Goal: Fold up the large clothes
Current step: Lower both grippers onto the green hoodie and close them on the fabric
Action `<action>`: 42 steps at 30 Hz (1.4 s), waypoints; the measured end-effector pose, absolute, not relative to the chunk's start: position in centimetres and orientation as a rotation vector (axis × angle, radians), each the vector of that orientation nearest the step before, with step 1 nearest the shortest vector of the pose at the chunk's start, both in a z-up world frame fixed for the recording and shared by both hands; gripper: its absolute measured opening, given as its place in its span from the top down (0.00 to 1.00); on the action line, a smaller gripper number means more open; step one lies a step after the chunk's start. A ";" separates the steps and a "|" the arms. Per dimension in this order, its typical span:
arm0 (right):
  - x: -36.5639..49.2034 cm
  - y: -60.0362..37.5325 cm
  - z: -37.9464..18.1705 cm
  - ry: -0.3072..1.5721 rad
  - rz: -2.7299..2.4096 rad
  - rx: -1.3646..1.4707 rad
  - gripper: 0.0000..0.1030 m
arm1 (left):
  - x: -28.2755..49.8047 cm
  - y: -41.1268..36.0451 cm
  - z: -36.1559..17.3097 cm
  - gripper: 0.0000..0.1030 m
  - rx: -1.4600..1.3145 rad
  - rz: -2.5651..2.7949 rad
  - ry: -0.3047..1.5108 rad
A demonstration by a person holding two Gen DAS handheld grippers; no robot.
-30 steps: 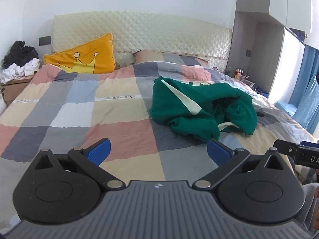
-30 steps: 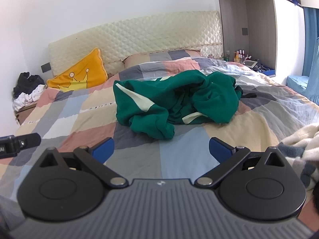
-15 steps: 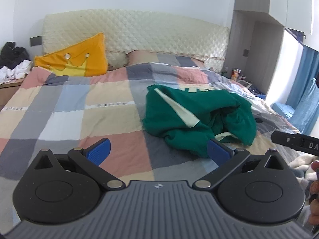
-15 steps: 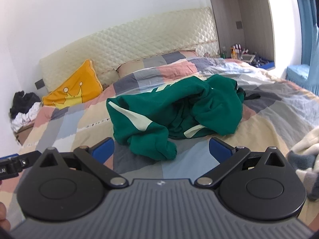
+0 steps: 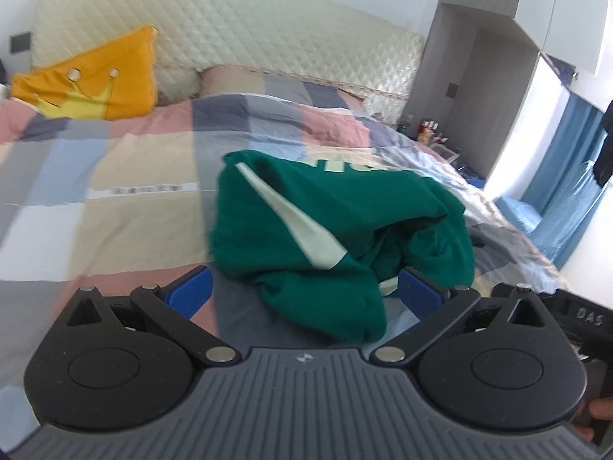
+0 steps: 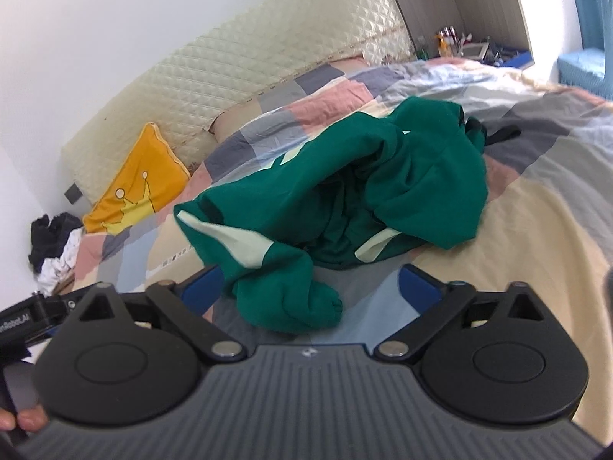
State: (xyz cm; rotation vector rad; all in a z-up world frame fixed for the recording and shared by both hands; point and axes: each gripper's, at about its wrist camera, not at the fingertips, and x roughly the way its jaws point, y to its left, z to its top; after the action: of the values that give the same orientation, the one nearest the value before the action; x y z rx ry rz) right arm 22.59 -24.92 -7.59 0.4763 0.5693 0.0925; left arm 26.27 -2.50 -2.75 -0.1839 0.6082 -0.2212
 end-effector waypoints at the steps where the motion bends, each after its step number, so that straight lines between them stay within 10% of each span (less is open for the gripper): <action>1: 23.3 -25.2 -7.9 0.568 0.091 0.491 0.07 | 27.5 -2.7 -3.1 0.00 -0.201 -0.237 0.614; 28: 44.7 -25.9 -16.2 0.578 0.025 0.791 0.24 | 56.7 -2.2 -14.3 0.04 -0.565 -0.247 0.736; 32: 45.3 -25.6 -17.2 0.533 0.065 0.798 0.40 | 59.4 -1.3 -16.5 0.09 -0.641 -0.265 0.780; 36: 45.6 -25.8 -17.6 0.514 0.104 0.814 0.64 | 61.2 -0.9 -18.1 0.32 -0.702 -0.246 0.826; 42: 45.1 -25.9 -16.4 0.491 0.183 0.789 0.89 | 61.6 0.2 -18.6 0.92 -0.758 -0.221 0.868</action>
State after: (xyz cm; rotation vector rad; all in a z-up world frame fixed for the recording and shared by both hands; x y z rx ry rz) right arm 45.14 -25.94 -16.42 0.7889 0.4910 0.1831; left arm 61.61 0.21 -18.65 -0.7575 0.8677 -0.2212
